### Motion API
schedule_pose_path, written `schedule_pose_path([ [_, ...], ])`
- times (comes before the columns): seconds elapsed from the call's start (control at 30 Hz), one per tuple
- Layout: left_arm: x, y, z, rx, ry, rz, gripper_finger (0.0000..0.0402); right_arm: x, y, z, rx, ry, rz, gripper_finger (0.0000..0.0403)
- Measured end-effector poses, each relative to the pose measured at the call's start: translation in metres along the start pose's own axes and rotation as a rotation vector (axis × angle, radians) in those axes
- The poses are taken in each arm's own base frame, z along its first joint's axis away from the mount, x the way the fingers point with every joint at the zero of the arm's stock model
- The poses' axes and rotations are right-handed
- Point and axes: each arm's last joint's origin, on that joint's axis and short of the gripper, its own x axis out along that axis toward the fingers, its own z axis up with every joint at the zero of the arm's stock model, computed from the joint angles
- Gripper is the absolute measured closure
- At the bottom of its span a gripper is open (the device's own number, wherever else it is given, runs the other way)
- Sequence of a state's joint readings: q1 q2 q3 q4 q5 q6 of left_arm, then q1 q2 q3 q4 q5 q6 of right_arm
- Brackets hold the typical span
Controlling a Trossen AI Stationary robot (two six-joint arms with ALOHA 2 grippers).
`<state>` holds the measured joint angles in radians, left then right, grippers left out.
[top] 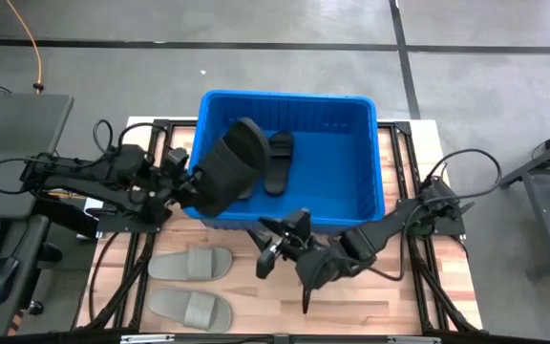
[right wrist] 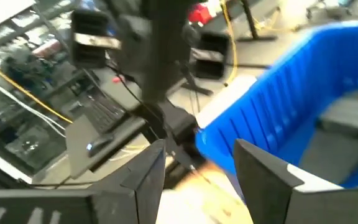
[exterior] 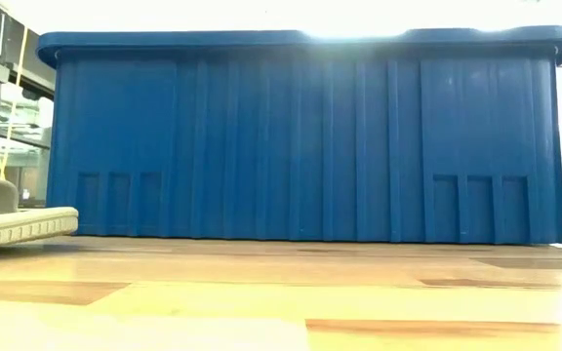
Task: Pick and place slides into bin
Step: Put the black slide into the blue bin
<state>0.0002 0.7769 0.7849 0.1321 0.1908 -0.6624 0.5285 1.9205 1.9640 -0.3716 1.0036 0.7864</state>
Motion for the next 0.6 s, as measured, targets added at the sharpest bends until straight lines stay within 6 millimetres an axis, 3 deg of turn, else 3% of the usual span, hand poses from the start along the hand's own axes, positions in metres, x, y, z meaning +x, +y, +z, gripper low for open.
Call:
schedule_pose_path([
  [0.2, 0.0, 0.002, -0.002, -0.005, 0.006, 0.031, 0.0355, 0.006, 0.009, 0.018, -0.051, -0.088, 0.083, 0.0229],
  [0.6, 0.0, 0.002, -0.001, -0.003, 0.003, 0.032, 0.0355, 0.038, -0.007, 0.034, -0.1, -0.077, 0.104, 0.0212],
])
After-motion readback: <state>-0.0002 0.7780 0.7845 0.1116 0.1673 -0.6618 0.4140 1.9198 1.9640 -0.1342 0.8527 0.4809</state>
